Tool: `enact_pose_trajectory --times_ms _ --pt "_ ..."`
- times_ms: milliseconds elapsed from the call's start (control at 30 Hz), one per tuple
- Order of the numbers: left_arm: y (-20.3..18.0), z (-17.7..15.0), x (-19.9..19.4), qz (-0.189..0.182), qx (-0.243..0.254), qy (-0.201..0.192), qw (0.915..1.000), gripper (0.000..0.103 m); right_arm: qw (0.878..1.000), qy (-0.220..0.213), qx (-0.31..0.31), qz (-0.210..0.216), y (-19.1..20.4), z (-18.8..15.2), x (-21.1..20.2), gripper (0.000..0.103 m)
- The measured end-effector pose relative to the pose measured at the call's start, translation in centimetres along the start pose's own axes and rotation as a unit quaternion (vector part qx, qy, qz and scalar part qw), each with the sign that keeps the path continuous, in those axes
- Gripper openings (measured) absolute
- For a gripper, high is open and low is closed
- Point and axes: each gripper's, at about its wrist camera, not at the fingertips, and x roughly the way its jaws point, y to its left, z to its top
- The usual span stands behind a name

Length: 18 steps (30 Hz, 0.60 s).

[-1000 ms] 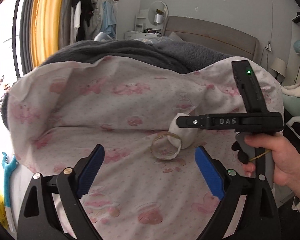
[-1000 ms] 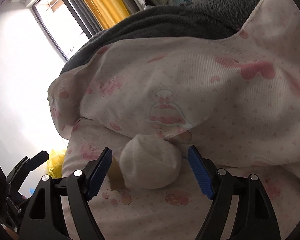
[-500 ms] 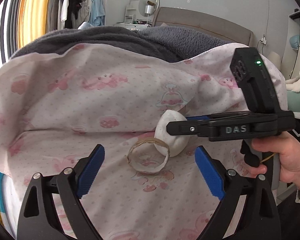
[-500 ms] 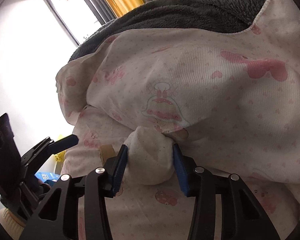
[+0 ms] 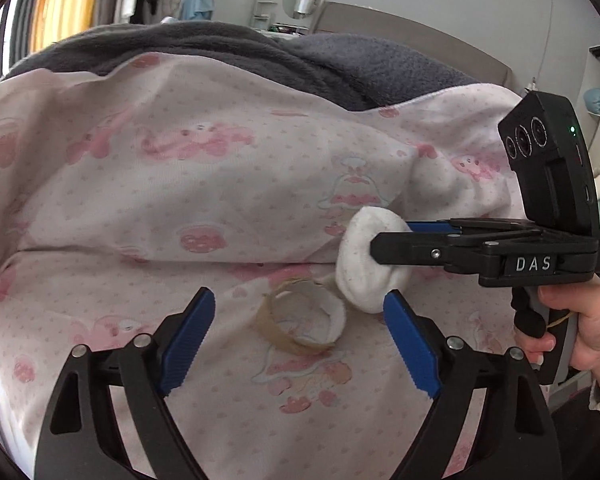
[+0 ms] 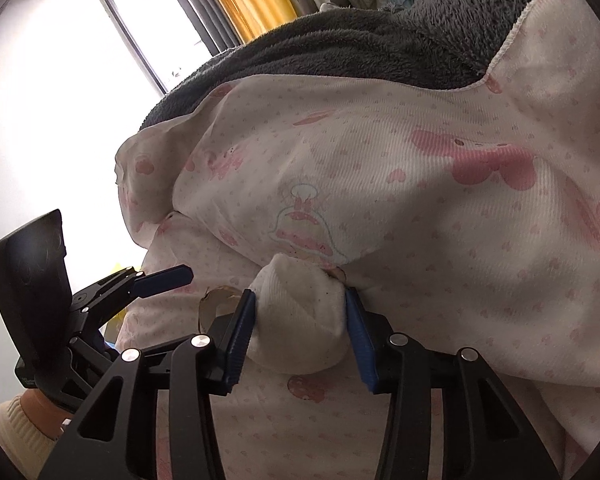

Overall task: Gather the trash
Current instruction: 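Grasp the white tissue ball with the right tool while the left tool grasps the cardboard ring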

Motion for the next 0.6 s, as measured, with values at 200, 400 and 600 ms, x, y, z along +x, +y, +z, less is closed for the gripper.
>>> enact_pose_trajectory --times_ms 200,400,600 --pt "-1.4 -0.2 0.9 0.001 0.027 0.017 0.9995 0.087 1.000 -0.012 -0.002 -0.006 -0.2 0.3 -1.1 0.046" --pt "-1.7 -0.2 2.0 0.010 0.030 0.035 0.9989 0.075 0.999 -0.020 -0.020 -0.029 0.2 0.5 -2.4 0.046" --pt "-1.5 -0.4 3.1 0.046 0.028 0.056 0.9970 0.056 0.998 -0.018 -0.032 -0.051 -0.2 0.0 -3.6 0.045"
